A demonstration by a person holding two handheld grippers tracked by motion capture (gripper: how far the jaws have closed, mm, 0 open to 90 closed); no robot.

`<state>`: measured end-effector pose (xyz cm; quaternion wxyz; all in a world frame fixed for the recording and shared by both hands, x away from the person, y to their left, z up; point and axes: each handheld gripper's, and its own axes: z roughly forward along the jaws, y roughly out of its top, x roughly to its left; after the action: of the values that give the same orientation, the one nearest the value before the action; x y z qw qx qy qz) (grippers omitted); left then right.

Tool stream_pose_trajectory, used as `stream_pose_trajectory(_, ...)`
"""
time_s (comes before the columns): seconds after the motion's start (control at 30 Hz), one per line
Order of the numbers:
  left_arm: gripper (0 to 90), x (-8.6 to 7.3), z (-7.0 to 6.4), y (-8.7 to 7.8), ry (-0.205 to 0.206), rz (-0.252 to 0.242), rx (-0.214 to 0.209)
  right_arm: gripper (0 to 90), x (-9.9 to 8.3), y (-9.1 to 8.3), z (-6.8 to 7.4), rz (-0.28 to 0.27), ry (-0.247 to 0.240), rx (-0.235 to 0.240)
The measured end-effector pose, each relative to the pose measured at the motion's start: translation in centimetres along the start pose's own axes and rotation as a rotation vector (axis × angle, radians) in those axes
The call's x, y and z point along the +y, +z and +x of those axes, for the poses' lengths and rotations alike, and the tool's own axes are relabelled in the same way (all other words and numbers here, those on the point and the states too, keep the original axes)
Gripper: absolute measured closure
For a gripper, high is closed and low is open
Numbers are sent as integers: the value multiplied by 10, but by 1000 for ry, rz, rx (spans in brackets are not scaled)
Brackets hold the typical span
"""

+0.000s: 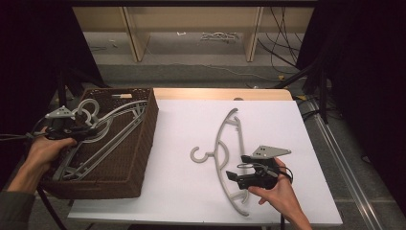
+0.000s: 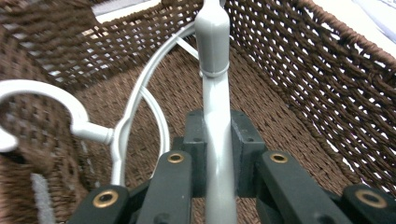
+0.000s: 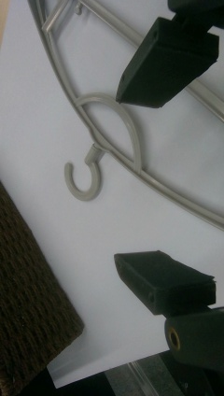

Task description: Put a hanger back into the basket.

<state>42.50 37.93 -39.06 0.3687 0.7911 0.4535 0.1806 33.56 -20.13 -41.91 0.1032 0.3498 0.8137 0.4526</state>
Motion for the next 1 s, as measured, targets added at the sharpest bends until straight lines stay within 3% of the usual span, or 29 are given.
stream_pose_trajectory(0.17, 790, -3, 4, 13, 22, 66, 0, 198, 0, 0, 0, 14, 0, -6)
stream_pose_trajectory(0.23, 789, -4, 5, 17, 40, 107, 26, 198, 0, 1, 0, 10, -1, 1)
stream_pose_trajectory(0.27, 789, -6, 5, 21, 51, 102, 55, 198, 0, 1, 0, 7, 2, -2)
stream_pose_trajectory(0.53, 786, -13, 16, 28, -33, 92, 92, 198, -1, 2, -1, 12, 7, 5)
stream_pose_trajectory(0.57, 781, -12, 17, 27, -27, 123, 105, 198, -1, 2, -1, 16, 8, 6)
stream_pose_trajectory(0.67, 728, -12, 19, 26, -20, 131, 130, 198, -1, 2, -2, 16, 8, 4)
stream_pose_trajectory(0.77, 646, -11, 19, 21, -24, 129, 185, 198, -1, 1, -1, 11, 14, 3)
stream_pose_trajectory(0.9, 539, -7, 17, 5, -61, 69, 235, 197, -1, 2, -1, 6, 14, 0)
stream_pose_trajectory(1.0, 465, -4, 9, -8, -76, 3, 241, 198, -1, 1, -2, 3, 17, -8)
